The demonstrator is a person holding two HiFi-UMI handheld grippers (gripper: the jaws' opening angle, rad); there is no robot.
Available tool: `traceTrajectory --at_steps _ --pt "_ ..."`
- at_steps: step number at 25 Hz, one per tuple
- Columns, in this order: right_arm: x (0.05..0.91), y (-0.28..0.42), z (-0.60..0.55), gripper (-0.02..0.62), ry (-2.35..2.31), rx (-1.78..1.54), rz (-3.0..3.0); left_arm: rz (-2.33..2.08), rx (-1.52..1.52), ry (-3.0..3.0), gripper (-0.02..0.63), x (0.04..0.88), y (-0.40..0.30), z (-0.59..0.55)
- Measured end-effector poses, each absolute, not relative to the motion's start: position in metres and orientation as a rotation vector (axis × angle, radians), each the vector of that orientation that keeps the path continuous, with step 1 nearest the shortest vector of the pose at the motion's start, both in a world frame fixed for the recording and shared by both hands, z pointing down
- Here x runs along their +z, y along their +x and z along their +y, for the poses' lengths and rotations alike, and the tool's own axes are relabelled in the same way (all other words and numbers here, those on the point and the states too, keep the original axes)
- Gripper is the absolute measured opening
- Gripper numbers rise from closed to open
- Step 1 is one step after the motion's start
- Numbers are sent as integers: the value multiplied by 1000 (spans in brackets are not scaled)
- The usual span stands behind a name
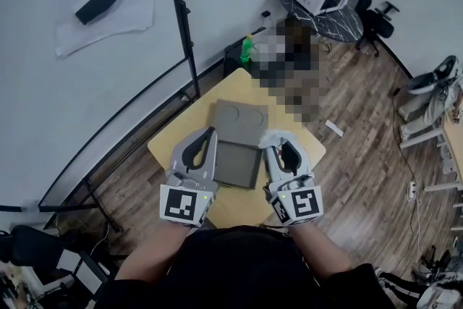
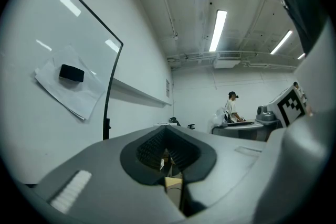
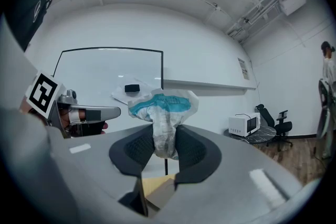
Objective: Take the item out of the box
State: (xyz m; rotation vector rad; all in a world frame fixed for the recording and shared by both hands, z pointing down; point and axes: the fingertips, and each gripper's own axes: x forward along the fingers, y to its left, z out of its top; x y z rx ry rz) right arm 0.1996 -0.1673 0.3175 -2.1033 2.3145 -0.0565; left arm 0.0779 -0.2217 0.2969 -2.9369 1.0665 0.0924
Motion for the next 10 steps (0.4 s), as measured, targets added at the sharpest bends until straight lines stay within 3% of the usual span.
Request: traceTrajectory --at_steps 10 --pt "318 200 -163 112 -2108 -49 2315 1067 80 -2938 0 299 80 -218"
